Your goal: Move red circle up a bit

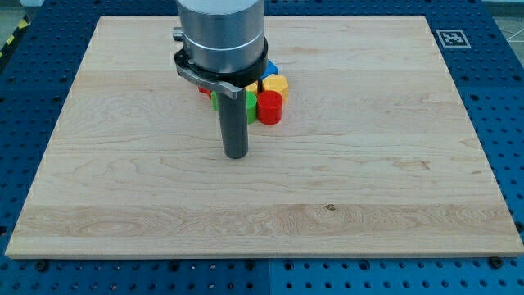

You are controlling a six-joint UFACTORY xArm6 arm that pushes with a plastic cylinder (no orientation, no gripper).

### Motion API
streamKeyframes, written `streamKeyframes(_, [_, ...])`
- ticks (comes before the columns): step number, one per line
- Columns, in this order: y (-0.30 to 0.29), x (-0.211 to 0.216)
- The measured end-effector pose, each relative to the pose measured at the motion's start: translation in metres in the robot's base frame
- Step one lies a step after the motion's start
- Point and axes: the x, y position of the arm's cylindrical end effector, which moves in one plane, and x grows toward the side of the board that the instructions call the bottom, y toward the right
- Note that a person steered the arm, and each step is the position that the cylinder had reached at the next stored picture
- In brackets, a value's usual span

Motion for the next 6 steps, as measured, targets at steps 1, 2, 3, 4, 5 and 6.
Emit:
streamKeyframes(1, [0.008, 0.0])
streamKeyframes(2, [0.039, 0.0])
streamKeyframes(3, [0.066, 0.0])
streamKeyframes(4, [0.067, -0.008])
streamKeyframes(5, [0.067, -0.03])
streamKeyframes(6, [0.067, -0.044])
